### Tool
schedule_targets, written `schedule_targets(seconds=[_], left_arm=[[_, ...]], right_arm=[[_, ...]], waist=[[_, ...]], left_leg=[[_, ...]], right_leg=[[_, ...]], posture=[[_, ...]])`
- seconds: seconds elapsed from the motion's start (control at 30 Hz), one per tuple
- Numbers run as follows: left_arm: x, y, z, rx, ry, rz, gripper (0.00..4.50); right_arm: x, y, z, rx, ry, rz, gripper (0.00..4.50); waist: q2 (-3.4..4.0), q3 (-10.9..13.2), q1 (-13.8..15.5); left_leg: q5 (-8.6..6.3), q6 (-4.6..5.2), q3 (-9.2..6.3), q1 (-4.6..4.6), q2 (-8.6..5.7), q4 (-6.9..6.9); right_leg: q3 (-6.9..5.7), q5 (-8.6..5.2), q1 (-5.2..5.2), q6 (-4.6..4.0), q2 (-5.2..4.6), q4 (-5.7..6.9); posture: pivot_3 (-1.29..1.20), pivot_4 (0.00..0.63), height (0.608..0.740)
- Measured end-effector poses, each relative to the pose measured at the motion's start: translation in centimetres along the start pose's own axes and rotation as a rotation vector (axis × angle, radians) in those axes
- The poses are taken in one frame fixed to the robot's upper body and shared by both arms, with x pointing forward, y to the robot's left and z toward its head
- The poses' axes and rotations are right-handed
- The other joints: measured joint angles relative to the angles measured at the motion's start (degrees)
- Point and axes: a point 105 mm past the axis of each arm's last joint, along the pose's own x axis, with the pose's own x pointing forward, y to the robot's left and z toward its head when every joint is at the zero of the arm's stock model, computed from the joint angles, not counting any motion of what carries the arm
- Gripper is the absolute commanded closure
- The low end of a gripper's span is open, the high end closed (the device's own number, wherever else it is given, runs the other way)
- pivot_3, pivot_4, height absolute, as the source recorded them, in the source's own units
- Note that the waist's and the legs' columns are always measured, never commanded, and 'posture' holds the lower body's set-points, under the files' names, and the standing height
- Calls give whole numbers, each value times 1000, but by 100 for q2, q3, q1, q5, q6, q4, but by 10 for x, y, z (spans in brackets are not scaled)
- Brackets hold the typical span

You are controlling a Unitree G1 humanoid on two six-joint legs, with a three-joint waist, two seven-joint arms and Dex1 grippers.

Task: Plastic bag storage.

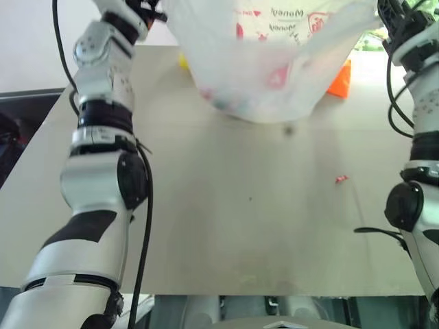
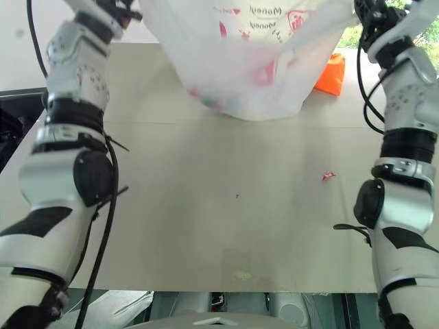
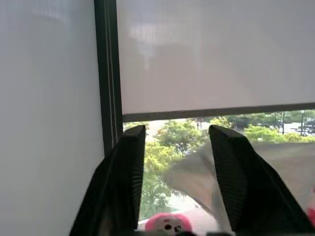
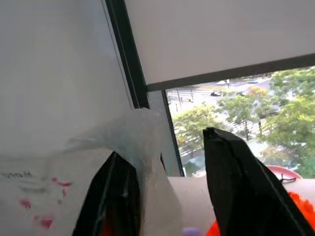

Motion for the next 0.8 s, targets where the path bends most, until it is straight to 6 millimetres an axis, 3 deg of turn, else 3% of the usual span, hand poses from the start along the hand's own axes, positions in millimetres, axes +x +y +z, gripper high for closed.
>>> schedule_targets(seconds=[0.03, 0.07, 0.13, 0.23, 0.3, 0.37, 0.4, 0.43, 0.5, 0.6, 0.7, 0.8], left_arm=[[-6, 2, -4, -8, 12, -5, 713], [-28, -4, -11, -57, 44, -63, 160], [-70, -19, -28, -111, 128, -148, 0], [-142, -35, -63, -221, 328, -122, 0], [-185, -50, -74, -245, 446, -110, 0], [-207, -55, -83, -250, 520, -87, 0], [-231, -62, -92, -232, 596, -52, 0], [-237, -64, -95, -234, 617, -42, 0], [-275, -78, -116, -235, 749, 24, 0], [-287, -92, -130, -223, 809, 74, 0], [-288, -113, -137, -200, 824, 63, 0], [-285, -119, -137, -170, 821, 59, 0]], right_arm=[[-4, -1, -4, 3, 19, 7, 1391], [-20, 4, -16, 6, 99, 58, 819], [-58, 11, -43, 18, 255, 134, 73], [-123, 31, -96, 125, 515, 227, 73], [-151, 44, -112, 150, 577, 266, 73], [-163, 48, -118, 165, 572, 268, 73], [-178, 56, -123, 167, 560, 294, 73], [-182, 58, -125, 172, 562, 298, 73], [-206, 62, -140, 174, 582, 289, 73], [-216, 59, -148, 97, 581, 296, 73], [-223, 48, -155, 6, 563, 289, 73], [-227, 43, -161, -8, 558, 278, 73]], waist=[[0, 0, -2], [9, -7, -14], [11, -10, -24], [10, -7, -2], [9, -7, 19], [2, 0, 52], [-7, 6, 69], [-9, 6, 82], [-14, 7, 128], [-20, 4, 174], [-31, -6, 175], [-24, -10, 178]], left_leg=[[0, 0, 0, -3, 2, 14], [0, 0, 8, -7, 4, -9], [0, 0, -24, 10, 7, 6], [-1, 1, -28, -6, 9, 8], [-2, 3, -34, 23, 9, 27], [-1, 6, -22, 100, 5, 33], [-13, 25, -17, 181, 5, 21], [-21, 36, -20, 225, 5, 15], [-41, 17, -31, 311, 7, 13], [-18, 47, -35, 302, 3, 17], [-10, 59, -21, 306, 1, 21], [4, 83, -21, 297, 3, 17]], right_leg=[[0, 0, 0, 0, 2, 5], [3, 0, -4, 0, 5, -25], [16, 0, 9, 0, 2, 7], [28, -2, -3, 0, 11, -10], [40, -1, 24, 3, 14, -6], [35, 0, 105, 4, 17, -6], [27, -4, 190, 4, 18, -21], [24, -17, 231, 24, 17, -28], [28, -30, 308, 1, 7, -32], [43, 14, 299, -24, 6, -30], [59, 32, 298, -17, 9, -28], [64, 44, 284, -35, 15, -27]], posture=[[0, 150, 740], [0, 150, 740], [0, 150, 740], [0, 150, 740], [0, 150, 740], [0, 150, 740], [0, 150, 740], [0, 150, 740], [0, 150, 740], [0, 150, 740], [0, 150, 740], [0, 150, 740]])
